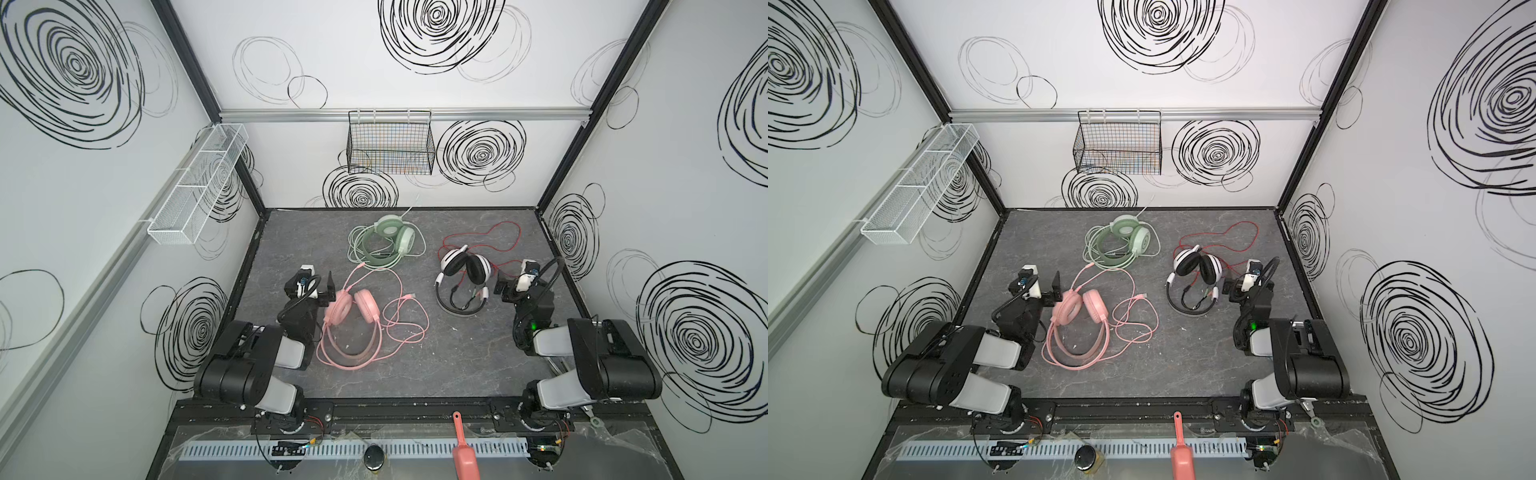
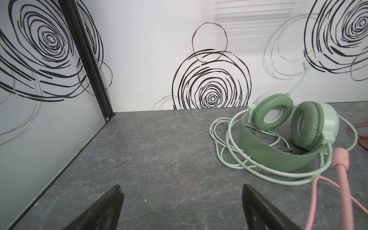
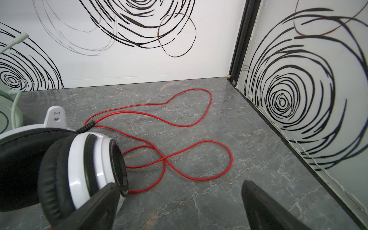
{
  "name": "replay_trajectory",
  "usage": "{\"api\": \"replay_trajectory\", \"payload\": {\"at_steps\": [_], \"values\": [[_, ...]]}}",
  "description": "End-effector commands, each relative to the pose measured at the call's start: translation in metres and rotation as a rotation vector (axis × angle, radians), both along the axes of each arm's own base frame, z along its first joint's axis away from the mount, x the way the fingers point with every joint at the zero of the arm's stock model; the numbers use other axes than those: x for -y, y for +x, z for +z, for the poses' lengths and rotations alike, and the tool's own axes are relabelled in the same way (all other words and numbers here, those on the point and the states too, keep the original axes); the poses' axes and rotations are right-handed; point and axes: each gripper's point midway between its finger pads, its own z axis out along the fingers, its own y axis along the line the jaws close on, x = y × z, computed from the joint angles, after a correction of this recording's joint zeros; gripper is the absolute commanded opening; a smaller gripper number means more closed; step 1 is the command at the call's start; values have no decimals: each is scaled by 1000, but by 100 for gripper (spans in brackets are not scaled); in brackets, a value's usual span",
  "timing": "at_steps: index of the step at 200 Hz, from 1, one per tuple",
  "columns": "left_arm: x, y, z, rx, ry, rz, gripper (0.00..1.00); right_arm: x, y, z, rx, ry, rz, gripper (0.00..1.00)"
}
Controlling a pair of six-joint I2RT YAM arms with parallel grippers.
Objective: Wrap the headphones
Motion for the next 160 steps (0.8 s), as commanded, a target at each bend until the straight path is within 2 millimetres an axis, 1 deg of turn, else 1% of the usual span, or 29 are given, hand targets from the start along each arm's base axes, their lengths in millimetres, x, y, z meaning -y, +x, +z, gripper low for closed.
{"api": "replay_trajectory", "payload": {"at_steps": [1,28,160], "values": [[-2,5,14,47,-15,-2,96,1,3,7,25,8,-1,100],[-4,10,13,34,-35,-21,96,1,3,7,24,8,-2,100],[-3,9,13,34,-28,-18,96,0,3,7,22,6,0,100]]}}
